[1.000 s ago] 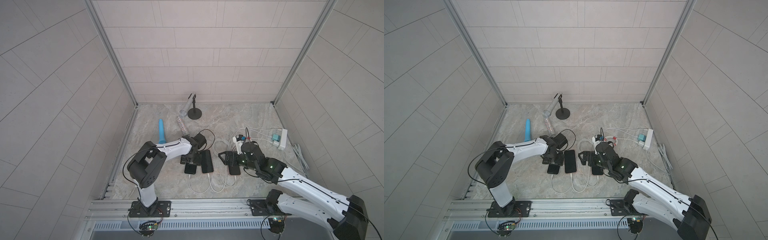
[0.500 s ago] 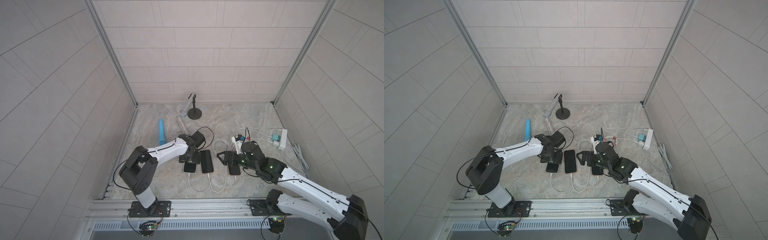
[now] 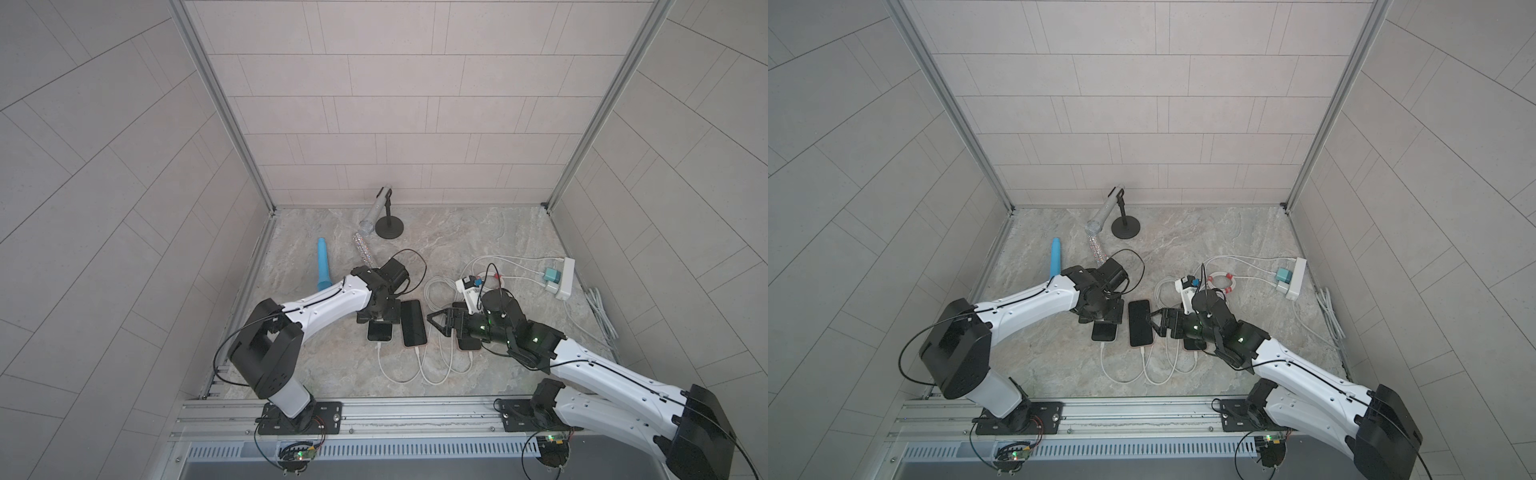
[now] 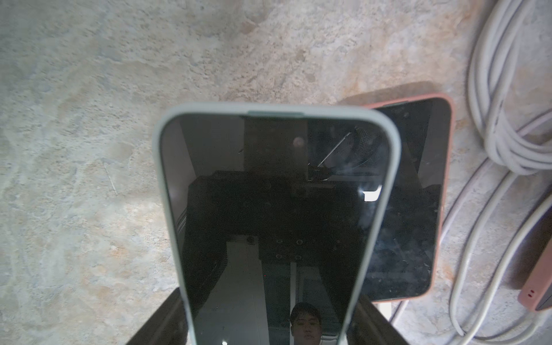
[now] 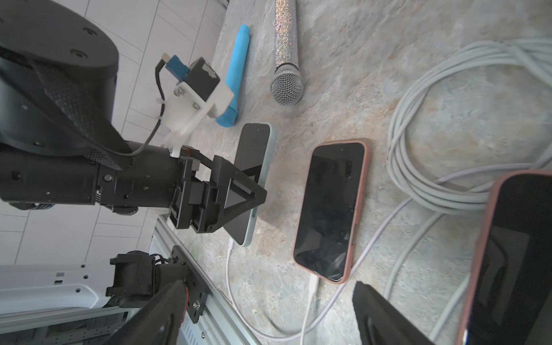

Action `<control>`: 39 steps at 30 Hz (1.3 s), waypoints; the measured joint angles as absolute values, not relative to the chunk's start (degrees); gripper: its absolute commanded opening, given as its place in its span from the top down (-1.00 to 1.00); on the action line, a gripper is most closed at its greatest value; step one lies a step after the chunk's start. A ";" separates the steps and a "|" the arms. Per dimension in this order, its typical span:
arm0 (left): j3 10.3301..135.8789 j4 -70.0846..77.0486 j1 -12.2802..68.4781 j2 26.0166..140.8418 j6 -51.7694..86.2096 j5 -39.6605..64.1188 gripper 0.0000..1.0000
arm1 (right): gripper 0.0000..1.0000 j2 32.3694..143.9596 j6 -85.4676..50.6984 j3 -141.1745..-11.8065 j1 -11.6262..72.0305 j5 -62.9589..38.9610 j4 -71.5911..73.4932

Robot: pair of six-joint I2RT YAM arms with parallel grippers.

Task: Unplug the charging cable from the phone
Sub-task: Pick up the phone at the center of the board, then remove the charging cable from the phone.

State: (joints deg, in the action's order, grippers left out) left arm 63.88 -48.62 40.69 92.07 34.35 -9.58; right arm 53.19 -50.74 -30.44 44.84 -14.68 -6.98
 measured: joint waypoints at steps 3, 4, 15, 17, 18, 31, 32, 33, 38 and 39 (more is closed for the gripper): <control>64.20 -48.82 40.51 92.05 34.74 -9.69 1.00 | -0.81 54.02 -51.72 -29.71 45.12 -16.16 -4.36; 64.23 -48.84 40.45 92.05 34.89 -9.69 1.00 | -0.81 54.33 -51.96 -29.50 45.23 -16.56 -3.70; 64.23 -48.90 39.88 91.79 35.83 -8.97 1.00 | -0.83 58.72 -55.18 -25.65 48.49 -19.03 5.50; 64.23 -48.90 39.88 91.61 35.86 -8.80 1.00 | -0.82 59.96 -55.75 -24.99 49.10 -19.25 7.27; 64.23 -48.90 39.88 91.53 35.86 -8.73 1.00 | -0.82 60.66 -56.05 -24.73 49.45 -19.33 7.99; 64.25 -48.90 39.88 90.02 36.47 -7.18 1.00 | -0.74 71.96 -60.36 -24.25 53.12 -20.75 20.14; 64.25 -48.90 39.88 90.00 36.51 -7.05 1.00 | -0.74 72.93 -60.66 -24.27 53.54 -20.80 21.10; 64.25 -48.90 39.88 89.97 36.53 -6.94 1.00 | -0.73 73.87 -60.93 -24.27 54.02 -20.82 21.96; 64.25 -48.90 39.88 89.97 36.62 -6.50 1.00 | -0.60 78.59 -61.76 -24.40 56.60 -20.56 26.68; 64.25 -48.90 39.88 89.97 36.64 -6.37 1.00 | -0.58 79.40 -61.82 -24.51 57.14 -20.34 27.51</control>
